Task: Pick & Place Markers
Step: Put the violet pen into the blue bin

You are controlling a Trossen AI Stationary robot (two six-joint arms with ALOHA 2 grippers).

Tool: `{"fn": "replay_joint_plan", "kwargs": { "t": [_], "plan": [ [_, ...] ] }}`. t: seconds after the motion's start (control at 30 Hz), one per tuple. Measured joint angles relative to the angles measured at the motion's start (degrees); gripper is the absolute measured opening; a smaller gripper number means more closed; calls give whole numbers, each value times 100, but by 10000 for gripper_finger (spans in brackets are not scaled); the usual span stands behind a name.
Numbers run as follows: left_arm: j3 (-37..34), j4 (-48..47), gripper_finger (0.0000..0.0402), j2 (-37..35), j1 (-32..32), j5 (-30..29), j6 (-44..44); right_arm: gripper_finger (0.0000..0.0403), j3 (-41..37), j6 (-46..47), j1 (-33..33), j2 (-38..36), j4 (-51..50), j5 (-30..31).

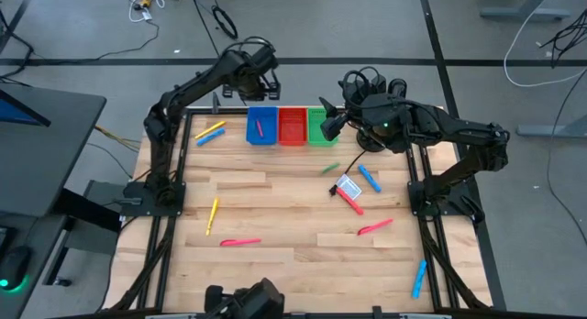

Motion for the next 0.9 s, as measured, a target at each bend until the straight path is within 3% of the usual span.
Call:
{"fn": "replay_joint_plan", "kwargs": {
  "t": [0.5, 0.9],
  "plan": [
    [-5, -33, 41, 634, -423, -557, 114, 288, 0, -87, 0, 0, 7, 0],
    [-7, 100, 41, 830, -578, -537, 275, 288, 0, -214, 2, 2, -25, 0]
  ]
}}
